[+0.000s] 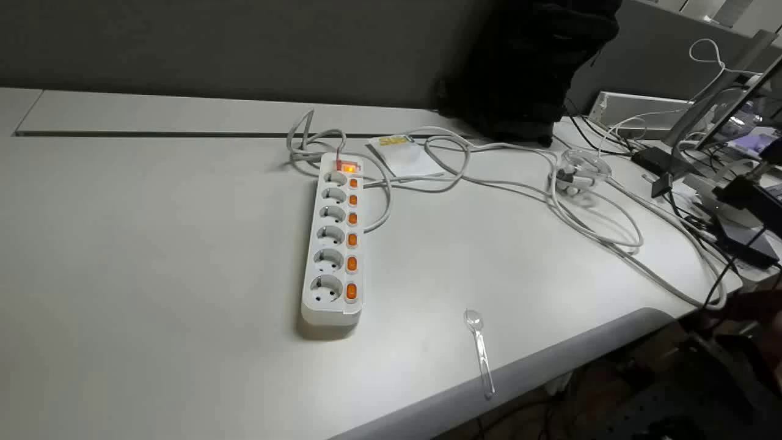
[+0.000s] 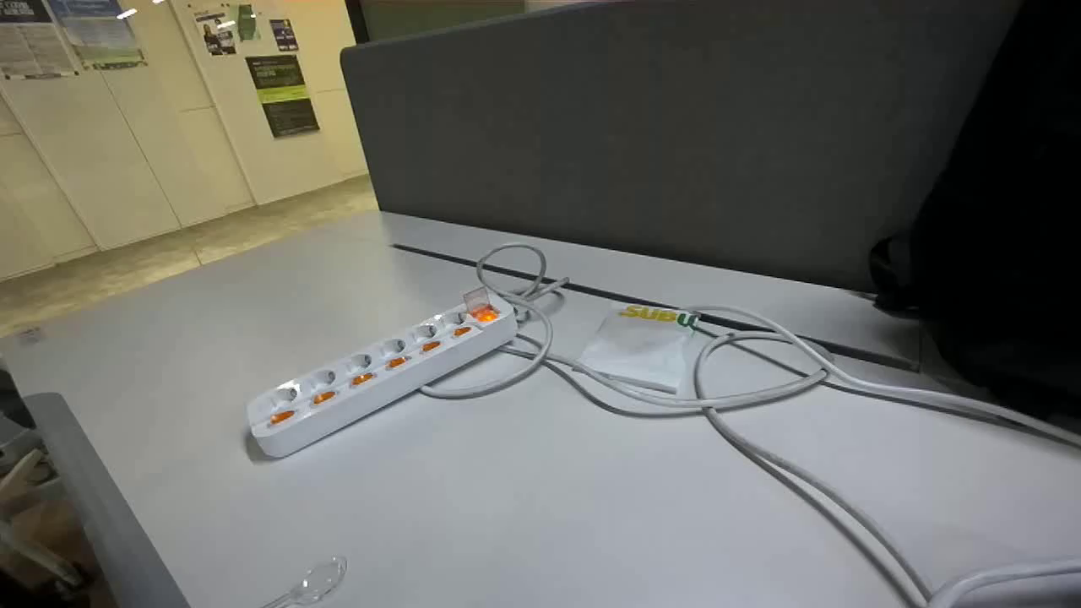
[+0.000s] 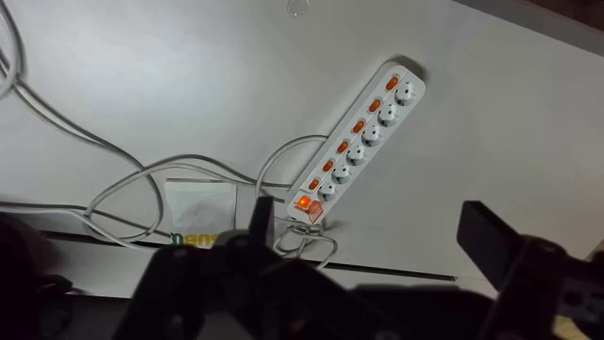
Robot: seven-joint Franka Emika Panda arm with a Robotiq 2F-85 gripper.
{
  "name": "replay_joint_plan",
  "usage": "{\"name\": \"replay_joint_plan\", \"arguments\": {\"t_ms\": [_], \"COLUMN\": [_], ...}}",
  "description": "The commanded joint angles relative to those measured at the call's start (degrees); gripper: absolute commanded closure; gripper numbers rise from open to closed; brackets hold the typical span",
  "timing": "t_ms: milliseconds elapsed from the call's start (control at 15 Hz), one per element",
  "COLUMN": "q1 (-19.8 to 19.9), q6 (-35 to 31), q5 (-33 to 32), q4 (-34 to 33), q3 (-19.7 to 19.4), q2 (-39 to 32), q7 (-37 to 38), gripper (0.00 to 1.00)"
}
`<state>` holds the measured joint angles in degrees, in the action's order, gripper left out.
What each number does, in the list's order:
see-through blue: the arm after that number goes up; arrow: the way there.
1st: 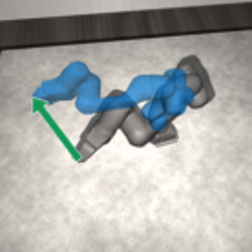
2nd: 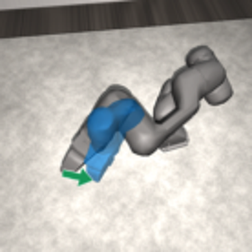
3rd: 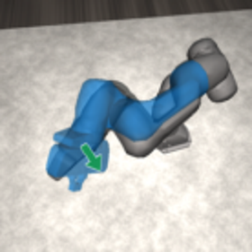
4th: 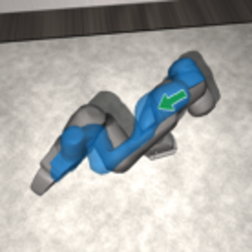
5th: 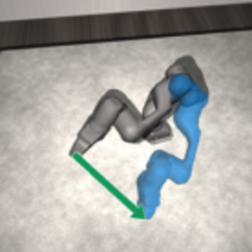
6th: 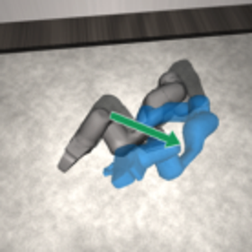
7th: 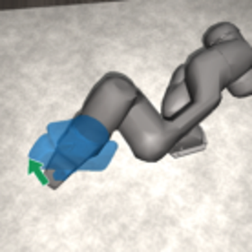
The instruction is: Turn on the middle switch of the adapter
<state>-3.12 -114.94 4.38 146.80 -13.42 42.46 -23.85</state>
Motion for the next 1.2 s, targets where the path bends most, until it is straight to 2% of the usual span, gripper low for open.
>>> {"name": "replay_joint_plan", "arguments": {"t_ms": [0,867,1133], "q1": [0.53,0.54,1.42], "q6": [0.19,0.19,-3.86], "q5": [0.37,0.36,-1.26], "q4": [-0.15,-0.15,0.3], "q3": [0.45,0.44,1.56], "q2": [-0.13,-0.09,-2.61], "q7": [-0.29,-0.28,0.74], "gripper": [0.0,0.0,0.0]}}
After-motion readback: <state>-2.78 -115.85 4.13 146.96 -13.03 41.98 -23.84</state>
